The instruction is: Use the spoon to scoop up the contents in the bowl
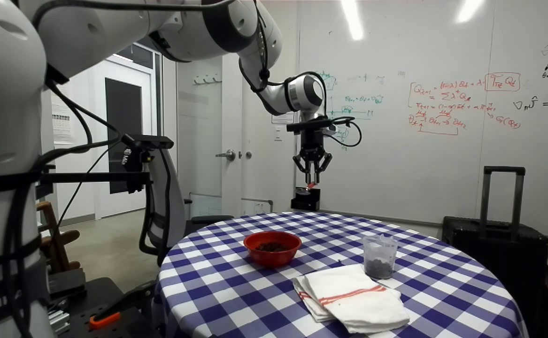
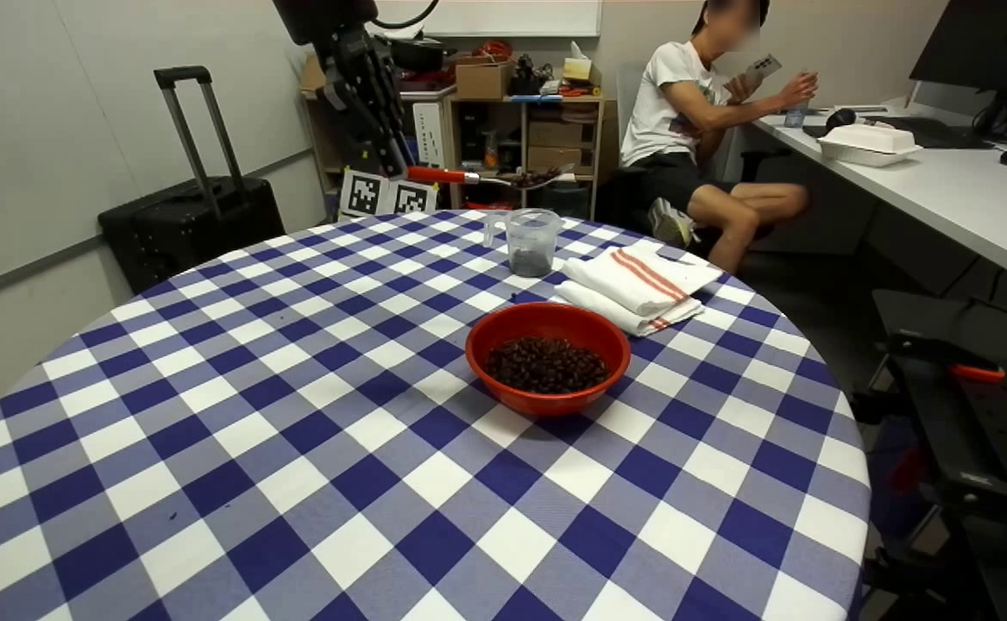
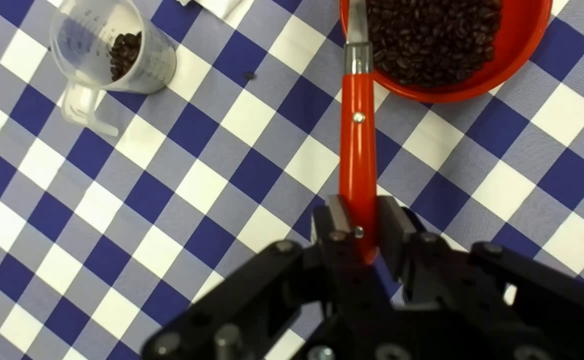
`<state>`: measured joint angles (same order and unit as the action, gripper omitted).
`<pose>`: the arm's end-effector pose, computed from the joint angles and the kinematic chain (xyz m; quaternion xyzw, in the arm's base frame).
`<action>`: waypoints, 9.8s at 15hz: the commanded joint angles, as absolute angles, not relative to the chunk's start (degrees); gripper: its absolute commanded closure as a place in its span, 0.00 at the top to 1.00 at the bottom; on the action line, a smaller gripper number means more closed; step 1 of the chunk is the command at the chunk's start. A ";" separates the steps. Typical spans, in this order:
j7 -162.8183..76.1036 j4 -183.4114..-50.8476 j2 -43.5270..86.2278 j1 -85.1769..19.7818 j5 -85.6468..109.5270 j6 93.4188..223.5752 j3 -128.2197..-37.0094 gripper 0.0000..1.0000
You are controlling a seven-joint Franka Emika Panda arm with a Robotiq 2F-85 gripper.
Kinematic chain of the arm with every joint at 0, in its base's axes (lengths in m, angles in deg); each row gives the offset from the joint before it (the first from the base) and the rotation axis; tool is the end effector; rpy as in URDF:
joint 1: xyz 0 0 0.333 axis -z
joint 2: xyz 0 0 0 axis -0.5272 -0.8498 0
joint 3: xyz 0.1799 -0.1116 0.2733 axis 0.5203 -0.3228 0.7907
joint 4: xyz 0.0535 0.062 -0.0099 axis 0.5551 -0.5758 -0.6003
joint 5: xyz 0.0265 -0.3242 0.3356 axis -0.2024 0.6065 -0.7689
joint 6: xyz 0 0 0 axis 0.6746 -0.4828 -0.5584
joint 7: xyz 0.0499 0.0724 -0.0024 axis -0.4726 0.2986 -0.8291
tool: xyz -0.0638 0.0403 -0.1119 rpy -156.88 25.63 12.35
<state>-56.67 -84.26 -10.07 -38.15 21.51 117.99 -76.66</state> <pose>0.8266 0.0845 0.2955 0.9754 0.1626 -0.1160 0.0932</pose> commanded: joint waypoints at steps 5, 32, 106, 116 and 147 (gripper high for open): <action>-56.77 -83.62 -10.40 -38.41 21.24 117.69 -77.03 0.20; -56.47 -69.80 -21.38 -33.66 17.67 120.76 -77.83 0.05; -40.89 -53.32 -35.15 -37.46 28.95 120.16 -99.56 0.05; -43.83 -53.80 -27.68 -41.52 20.98 100.74 -90.91 0.05; -26.67 -53.12 -37.48 -46.13 10.34 97.08 -77.31 0.05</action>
<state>-25.37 -54.06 -36.40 -46.53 11.20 96.48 -78.18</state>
